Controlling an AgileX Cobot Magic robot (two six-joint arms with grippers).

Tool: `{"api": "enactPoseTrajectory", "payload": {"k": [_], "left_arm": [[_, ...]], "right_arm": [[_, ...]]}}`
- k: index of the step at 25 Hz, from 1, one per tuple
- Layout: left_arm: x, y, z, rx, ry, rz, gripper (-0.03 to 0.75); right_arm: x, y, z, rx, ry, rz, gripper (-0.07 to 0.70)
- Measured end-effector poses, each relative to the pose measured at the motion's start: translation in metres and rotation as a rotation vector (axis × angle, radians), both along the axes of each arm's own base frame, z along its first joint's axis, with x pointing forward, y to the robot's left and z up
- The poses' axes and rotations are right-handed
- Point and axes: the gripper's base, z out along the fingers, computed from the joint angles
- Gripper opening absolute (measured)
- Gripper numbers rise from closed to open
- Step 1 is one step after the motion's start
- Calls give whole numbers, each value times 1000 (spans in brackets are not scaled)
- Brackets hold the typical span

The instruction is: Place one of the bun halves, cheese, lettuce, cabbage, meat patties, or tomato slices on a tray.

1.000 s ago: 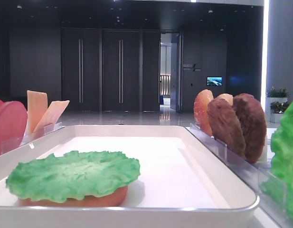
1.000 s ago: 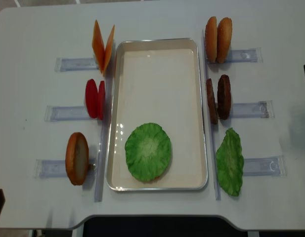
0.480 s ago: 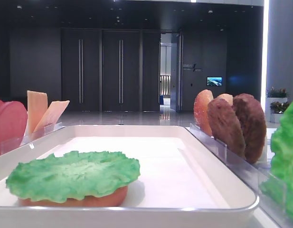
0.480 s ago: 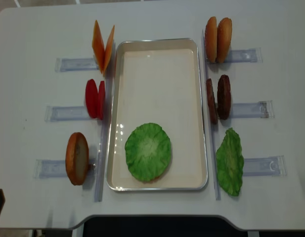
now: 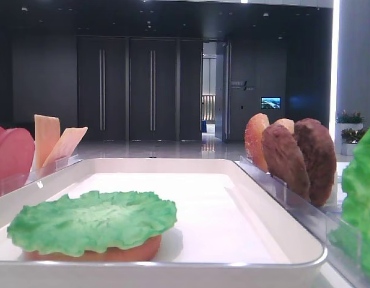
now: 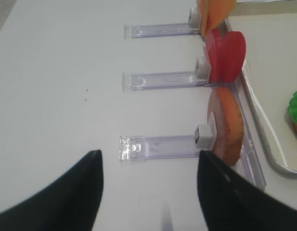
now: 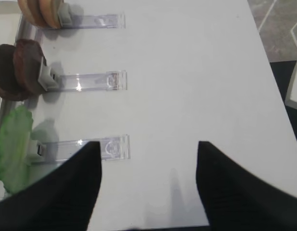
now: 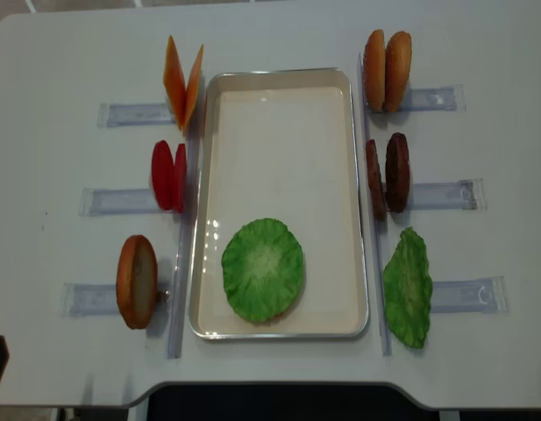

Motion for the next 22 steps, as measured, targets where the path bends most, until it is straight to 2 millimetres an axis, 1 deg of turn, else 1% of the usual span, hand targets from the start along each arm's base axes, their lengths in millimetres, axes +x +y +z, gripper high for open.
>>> {"api": "enactPoseTrajectory", "payload": {"k": [3, 7, 11, 16, 22], "left_arm": [[0, 0, 0, 0, 0, 0, 471], [0, 0, 0, 0, 0, 0, 471], [0, 0, 0, 0, 0, 0, 471], [0, 0, 0, 0, 0, 0, 471], [0, 0, 0, 0, 0, 0, 471]], "right_arm": [[-9, 0, -21, 6, 2, -5, 414], [-19, 4, -39, 53, -25, 14, 414], [-23, 5, -48, 70, -71, 21, 414], [-24, 5, -57, 75, -105, 20, 414], [-25, 5, -57, 75, -133, 20, 414]]}}
